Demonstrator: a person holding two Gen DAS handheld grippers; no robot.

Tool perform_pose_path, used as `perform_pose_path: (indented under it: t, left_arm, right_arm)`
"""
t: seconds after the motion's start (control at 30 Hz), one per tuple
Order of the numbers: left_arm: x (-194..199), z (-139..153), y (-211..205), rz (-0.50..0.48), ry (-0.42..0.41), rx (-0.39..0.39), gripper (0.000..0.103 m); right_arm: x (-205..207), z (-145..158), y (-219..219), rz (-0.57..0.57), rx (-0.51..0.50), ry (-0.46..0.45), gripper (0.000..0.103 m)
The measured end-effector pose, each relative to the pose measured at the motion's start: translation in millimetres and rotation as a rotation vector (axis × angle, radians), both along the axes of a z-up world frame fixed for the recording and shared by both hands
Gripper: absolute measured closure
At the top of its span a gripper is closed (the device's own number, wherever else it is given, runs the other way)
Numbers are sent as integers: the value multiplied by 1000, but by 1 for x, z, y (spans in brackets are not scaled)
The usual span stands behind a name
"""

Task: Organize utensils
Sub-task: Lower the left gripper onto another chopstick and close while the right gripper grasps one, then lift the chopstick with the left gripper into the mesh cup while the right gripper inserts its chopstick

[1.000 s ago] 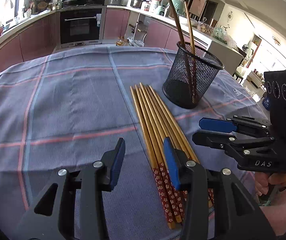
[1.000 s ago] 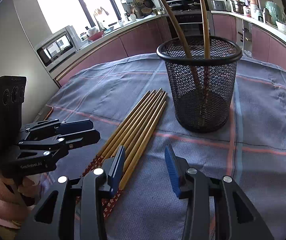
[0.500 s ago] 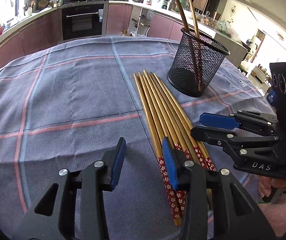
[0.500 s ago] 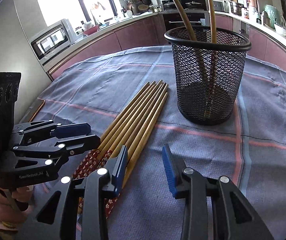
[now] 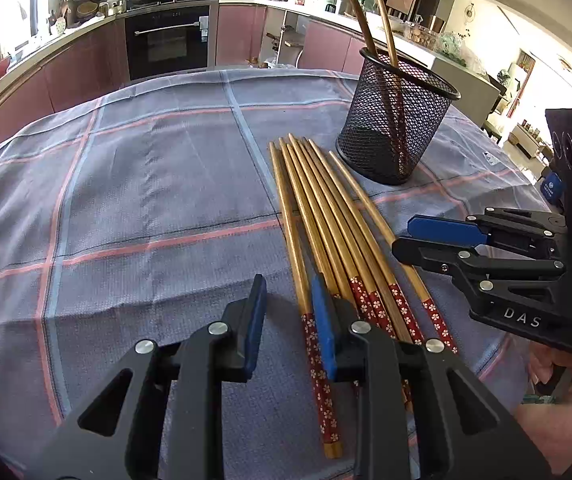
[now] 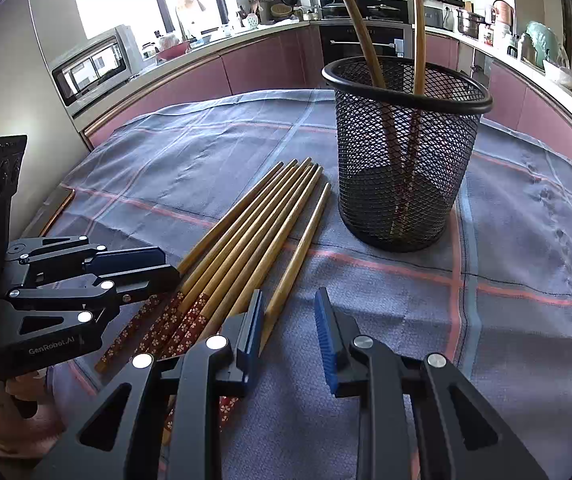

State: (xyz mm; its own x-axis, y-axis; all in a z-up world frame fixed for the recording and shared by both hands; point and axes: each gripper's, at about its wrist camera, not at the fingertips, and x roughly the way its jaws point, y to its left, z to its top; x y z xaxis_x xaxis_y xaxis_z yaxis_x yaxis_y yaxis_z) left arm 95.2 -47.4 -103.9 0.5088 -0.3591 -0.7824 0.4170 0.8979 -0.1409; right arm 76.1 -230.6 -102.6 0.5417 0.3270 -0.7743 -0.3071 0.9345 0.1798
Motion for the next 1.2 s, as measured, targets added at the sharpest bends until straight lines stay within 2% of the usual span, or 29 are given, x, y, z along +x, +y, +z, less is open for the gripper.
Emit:
perform_pose_path:
  t: [0.13, 0.33, 0.47, 0.77, 0.97, 1.2]
  left_arm:
    - [9, -1, -6, -4, -4, 10, 79]
    - [26, -2, -10, 4, 0, 11, 83]
    - [28, -3, -10, 20, 3, -1, 94]
    - [16, 1, 0, 65, -1, -75, 95]
    - [3, 5, 2, 26, -1, -93, 95]
    - [0, -1, 2, 11, 15, -68, 95]
  right_arm:
    - [7, -2, 9, -4, -29, -6, 80]
    - [12, -4, 9, -24, -8, -3, 88]
    - [13, -5, 0, -42, 47, 14, 93]
    - [9, -2, -14, -65, 132, 13, 97]
    - [1, 10, -5, 5, 118, -23, 97]
    - [5, 2, 6, 32, 52, 5, 97]
